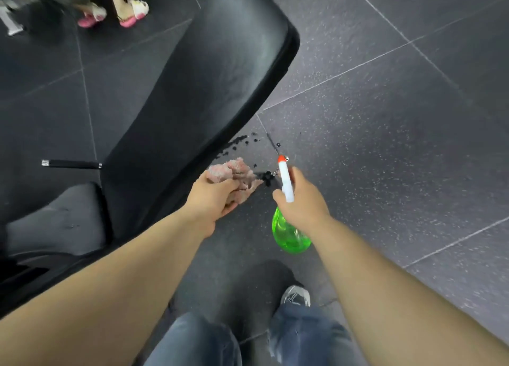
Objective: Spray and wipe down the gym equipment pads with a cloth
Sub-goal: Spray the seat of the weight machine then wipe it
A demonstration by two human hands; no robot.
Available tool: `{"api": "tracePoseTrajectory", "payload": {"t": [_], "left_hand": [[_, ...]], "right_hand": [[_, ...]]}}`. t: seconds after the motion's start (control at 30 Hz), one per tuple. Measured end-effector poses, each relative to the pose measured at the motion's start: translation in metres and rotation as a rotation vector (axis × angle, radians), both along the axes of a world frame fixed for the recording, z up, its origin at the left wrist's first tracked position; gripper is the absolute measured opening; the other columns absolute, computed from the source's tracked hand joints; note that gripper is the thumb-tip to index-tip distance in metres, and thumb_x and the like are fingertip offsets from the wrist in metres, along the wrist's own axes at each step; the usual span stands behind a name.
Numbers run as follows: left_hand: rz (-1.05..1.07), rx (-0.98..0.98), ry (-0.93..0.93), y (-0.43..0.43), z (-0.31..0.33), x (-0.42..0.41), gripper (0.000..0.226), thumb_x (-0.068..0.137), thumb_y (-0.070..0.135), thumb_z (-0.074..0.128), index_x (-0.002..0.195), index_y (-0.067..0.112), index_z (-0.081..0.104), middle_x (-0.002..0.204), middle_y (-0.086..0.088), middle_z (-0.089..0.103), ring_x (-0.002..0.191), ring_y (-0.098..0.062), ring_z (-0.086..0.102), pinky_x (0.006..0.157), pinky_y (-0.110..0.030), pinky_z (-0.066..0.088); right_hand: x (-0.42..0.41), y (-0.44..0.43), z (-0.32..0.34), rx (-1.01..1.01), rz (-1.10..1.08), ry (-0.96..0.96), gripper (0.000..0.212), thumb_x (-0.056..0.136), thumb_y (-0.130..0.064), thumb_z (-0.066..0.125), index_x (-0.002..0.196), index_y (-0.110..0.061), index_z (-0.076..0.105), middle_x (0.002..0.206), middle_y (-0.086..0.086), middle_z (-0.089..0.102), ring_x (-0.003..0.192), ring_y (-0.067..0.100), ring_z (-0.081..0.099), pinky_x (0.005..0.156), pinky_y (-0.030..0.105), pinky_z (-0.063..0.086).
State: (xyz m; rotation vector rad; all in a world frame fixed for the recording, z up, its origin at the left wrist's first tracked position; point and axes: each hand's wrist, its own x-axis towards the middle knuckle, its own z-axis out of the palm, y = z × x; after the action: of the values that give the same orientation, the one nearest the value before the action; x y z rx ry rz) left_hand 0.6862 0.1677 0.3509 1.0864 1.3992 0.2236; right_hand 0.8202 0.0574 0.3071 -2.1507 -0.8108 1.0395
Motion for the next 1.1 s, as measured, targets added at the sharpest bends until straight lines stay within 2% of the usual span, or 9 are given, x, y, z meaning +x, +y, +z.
{"api": "tracePoseTrajectory", "payload": {"t": [0.17, 0.33, 0.5, 0.6, 0.73, 0.8, 0.87, 1.0, 1.1], "left_hand": [[-0.074, 0.036, 0.008, -0.005, 0.088, 0.041, 0.039, 0.085, 0.003, 0.061, 0.121, 0.019, 0.063, 0.109, -0.004, 0.074, 0.099, -0.018, 0.072, 0.086, -0.036, 0.059], [-0.03, 0.014, -0.05, 0.009, 0.117, 0.065, 0.043, 0.082, -0.002, 0.056, 0.122, 0.015, 0.062, 0.112, -0.008, 0.073, 0.098, -0.024, 0.072, 0.088, -0.04, 0.058], [0.055, 0.052, -0.033, 0.041, 0.128, 0.081, 0.033, 0.083, -0.001, 0.061, 0.111, 0.016, 0.065, 0.103, -0.005, 0.074, 0.091, -0.018, 0.073, 0.075, -0.029, 0.06], [0.112, 0.078, -0.002, 0.072, 0.131, 0.091, 0.029, 0.09, -0.004, 0.055, 0.108, 0.016, 0.065, 0.098, -0.001, 0.074, 0.082, -0.012, 0.07, 0.06, -0.02, 0.054], [0.174, 0.075, 0.062, 0.097, 0.13, 0.112, 0.034, 0.089, -0.002, 0.058, 0.119, 0.015, 0.063, 0.105, -0.005, 0.072, 0.092, -0.017, 0.069, 0.072, -0.026, 0.056], [0.21, 0.05, 0.058, 0.103, 0.131, 0.128, 0.035, 0.088, 0.0, 0.06, 0.118, 0.015, 0.065, 0.107, -0.004, 0.073, 0.097, -0.02, 0.071, 0.082, -0.031, 0.058], [0.252, 0.022, 0.057, 0.103, 0.13, 0.145, 0.033, 0.087, -0.002, 0.061, 0.115, 0.016, 0.066, 0.102, -0.004, 0.075, 0.092, -0.018, 0.072, 0.076, -0.027, 0.059], [0.474, -0.022, 0.043, 0.1, 0.129, 0.189, 0.033, 0.085, -0.011, 0.055, 0.106, 0.012, 0.067, 0.093, -0.006, 0.075, 0.072, -0.009, 0.073, 0.058, -0.019, 0.055], [0.598, -0.032, 0.018, 0.098, 0.126, 0.219, 0.034, 0.085, -0.017, 0.05, 0.106, 0.004, 0.067, 0.096, -0.012, 0.075, 0.076, -0.013, 0.074, 0.058, -0.02, 0.055]], "right_hand": [[0.042, -0.009, 0.093, 0.0, 0.069, 0.029, 0.019, 0.091, -0.027, 0.054, 0.109, -0.026, 0.046, 0.092, 0.001, 0.06, 0.079, 0.025, 0.054, 0.064, 0.033, 0.04], [0.074, 0.013, 0.134, 0.004, 0.184, 0.002, 0.027, 0.091, -0.027, 0.055, 0.117, -0.027, 0.051, 0.103, 0.002, 0.063, 0.09, 0.028, 0.059, 0.079, 0.037, 0.05], [0.115, 0.056, 0.143, 0.019, 0.295, 0.032, 0.021, 0.085, -0.022, 0.061, 0.106, -0.026, 0.057, 0.106, -0.003, 0.067, 0.094, 0.023, 0.061, 0.084, 0.035, 0.05], [0.146, 0.093, 0.148, 0.013, 0.361, 0.019, 0.015, 0.085, -0.02, 0.061, 0.098, -0.028, 0.057, 0.095, -0.011, 0.066, 0.087, 0.018, 0.061, 0.075, 0.028, 0.046], [0.188, 0.133, 0.156, 0.014, 0.445, -0.006, 0.016, 0.085, -0.018, 0.06, 0.097, -0.029, 0.058, 0.087, -0.013, 0.063, 0.077, 0.013, 0.057, 0.066, 0.027, 0.043], [0.213, 0.15, 0.159, 0.012, 0.46, -0.02, 0.015, 0.086, -0.018, 0.059, 0.099, -0.025, 0.059, 0.091, -0.008, 0.065, 0.079, 0.018, 0.059, 0.071, 0.031, 0.048], [0.236, 0.163, 0.161, 0.017, 0.461, -0.033, 0.017, 0.087, -0.019, 0.06, 0.104, -0.02, 0.059, 0.096, -0.002, 0.067, 0.085, 0.023, 0.061, 0.077, 0.034, 0.049], [0.288, 0.194, 0.157, -0.025, 0.65, -0.046, 0.014, 0.087, -0.02, 0.058, 0.1, -0.022, 0.056, 0.094, -0.001, 0.065, 0.082, 0.024, 0.06, 0.074, 0.034, 0.048], [0.319, 0.216, 0.153, -0.057, 0.814, -0.047, 0.015, 0.087, -0.02, 0.058, 0.101, -0.018, 0.057, 0.096, 0.004, 0.066, 0.084, 0.027, 0.061, 0.076, 0.036, 0.05]]}}
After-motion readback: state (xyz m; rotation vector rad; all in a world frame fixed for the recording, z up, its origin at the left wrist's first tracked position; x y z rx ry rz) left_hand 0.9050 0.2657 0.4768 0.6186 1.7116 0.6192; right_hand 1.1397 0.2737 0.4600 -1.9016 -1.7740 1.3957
